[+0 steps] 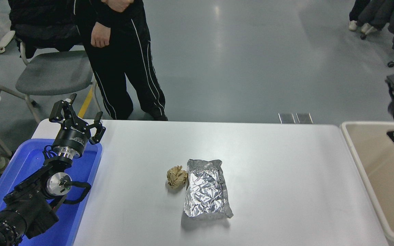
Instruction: Dispose of the paper cup in the dustbin
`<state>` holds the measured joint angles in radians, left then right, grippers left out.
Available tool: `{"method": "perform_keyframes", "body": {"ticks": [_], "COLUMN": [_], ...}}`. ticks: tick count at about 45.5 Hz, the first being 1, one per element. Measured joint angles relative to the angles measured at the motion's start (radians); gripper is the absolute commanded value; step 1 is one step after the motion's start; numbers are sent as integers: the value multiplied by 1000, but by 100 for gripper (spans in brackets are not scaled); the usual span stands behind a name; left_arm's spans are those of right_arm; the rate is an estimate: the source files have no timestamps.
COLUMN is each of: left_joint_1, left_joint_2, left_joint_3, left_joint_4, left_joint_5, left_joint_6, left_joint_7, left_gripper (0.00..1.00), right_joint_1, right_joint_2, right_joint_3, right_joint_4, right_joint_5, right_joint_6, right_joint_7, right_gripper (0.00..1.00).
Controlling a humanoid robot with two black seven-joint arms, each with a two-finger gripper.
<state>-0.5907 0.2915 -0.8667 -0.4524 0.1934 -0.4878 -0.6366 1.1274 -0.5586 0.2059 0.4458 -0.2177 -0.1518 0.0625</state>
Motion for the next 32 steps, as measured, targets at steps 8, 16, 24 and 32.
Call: {"method": "perform_keyframes", "body": {"ticks": [8, 16, 24, 32], "left_joint_1": [0, 0, 0, 0], "left_joint_2": [0, 0, 0, 0], "left_joint_3": [0, 0, 0, 0], "left_joint_4": [0, 0, 0, 0], "left_joint_5": [0, 0, 0, 0], "left_joint_6": [0, 0, 0, 0], "left_joint_7": [0, 0, 0, 0], "left_gripper": [100, 100, 100, 100], "right_joint_1": [32, 6, -87, -195], "right_joint_2": [-6, 15, 70, 137], "right_joint_3": [228, 399, 530, 591], "right_joint_4": [98, 141, 176, 208], "right_joint_5": [0, 0, 0, 0], "right_joint_6": [3, 6, 8, 9], "right_joint_7": [2, 53, 168, 276], "right_gripper": [100, 100, 100, 100]}}
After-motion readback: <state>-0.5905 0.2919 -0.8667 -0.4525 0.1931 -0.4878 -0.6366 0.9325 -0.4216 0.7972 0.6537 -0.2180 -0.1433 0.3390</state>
